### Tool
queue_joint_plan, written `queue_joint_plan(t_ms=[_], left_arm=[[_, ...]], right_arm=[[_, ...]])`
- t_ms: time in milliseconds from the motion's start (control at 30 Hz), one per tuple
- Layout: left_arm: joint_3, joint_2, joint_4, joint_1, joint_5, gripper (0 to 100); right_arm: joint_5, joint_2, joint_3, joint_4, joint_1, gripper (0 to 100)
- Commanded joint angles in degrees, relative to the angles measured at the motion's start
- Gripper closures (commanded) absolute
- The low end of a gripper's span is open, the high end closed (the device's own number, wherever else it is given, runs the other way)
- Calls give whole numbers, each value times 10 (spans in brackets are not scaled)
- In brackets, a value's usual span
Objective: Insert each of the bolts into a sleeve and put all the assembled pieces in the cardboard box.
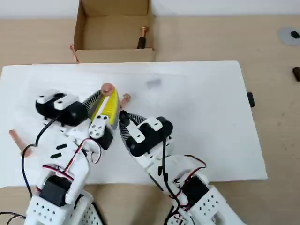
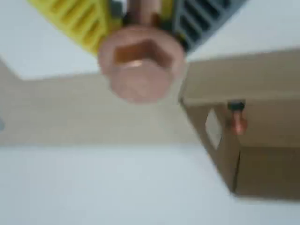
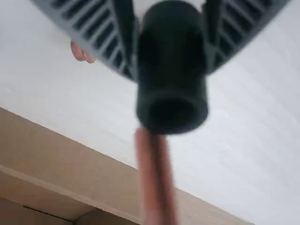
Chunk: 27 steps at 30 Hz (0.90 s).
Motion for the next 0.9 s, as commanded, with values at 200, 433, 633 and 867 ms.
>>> queue_joint_plan(t_ms=[200, 433, 633, 867], left_arm=[[4, -6, 2, -8, 18, 993], [-24, -6, 2, -9, 30, 993], [-85, -5, 55, -6, 6, 991], [-159, -4, 121, -5, 5, 991]], right_arm=[[-4, -12, 1, 1, -7, 989], [-4, -12, 1, 1, -7, 989], [-4, -12, 1, 1, -7, 989], [-4, -12, 1, 1, -7, 989]])
